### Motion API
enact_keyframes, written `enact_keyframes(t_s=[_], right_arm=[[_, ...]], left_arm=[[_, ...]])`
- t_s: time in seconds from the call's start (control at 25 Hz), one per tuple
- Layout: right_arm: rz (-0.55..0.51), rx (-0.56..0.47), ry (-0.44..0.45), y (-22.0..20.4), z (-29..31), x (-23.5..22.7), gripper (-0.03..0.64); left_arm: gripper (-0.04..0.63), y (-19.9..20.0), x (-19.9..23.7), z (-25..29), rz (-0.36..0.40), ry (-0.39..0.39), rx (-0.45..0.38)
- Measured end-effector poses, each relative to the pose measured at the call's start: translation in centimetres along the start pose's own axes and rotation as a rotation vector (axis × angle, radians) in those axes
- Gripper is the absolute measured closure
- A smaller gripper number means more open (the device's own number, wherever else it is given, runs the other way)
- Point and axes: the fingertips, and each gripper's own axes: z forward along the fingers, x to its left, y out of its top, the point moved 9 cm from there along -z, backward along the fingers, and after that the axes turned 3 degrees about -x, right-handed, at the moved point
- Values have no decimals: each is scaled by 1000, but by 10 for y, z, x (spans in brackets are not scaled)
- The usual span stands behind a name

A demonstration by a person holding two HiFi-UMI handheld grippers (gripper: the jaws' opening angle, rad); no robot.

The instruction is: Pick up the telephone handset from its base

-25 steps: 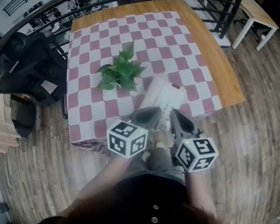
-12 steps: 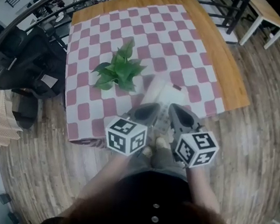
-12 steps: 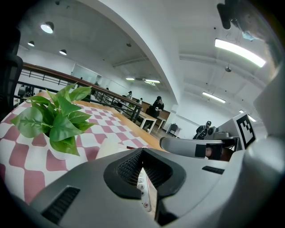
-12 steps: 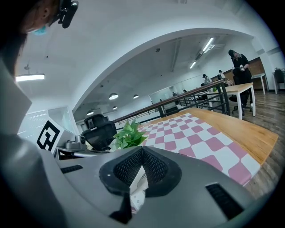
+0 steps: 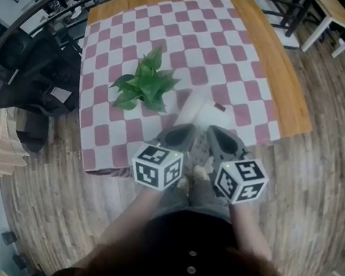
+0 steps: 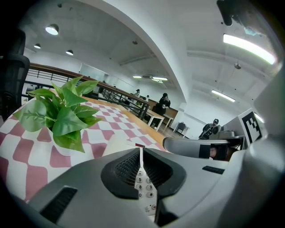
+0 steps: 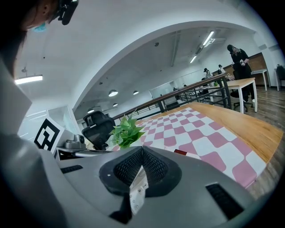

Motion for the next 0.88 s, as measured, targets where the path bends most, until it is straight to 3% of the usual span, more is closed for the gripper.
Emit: enact_keyframes(t_s=[0.44, 0.88], right_arm=[[43, 34, -14, -13, 9, -9, 606], [98, 65, -7, -28, 12, -15, 606]], left_arm=[[553, -3, 15, 8, 33, 50, 40], [355, -15, 27, 19, 72, 157, 108]])
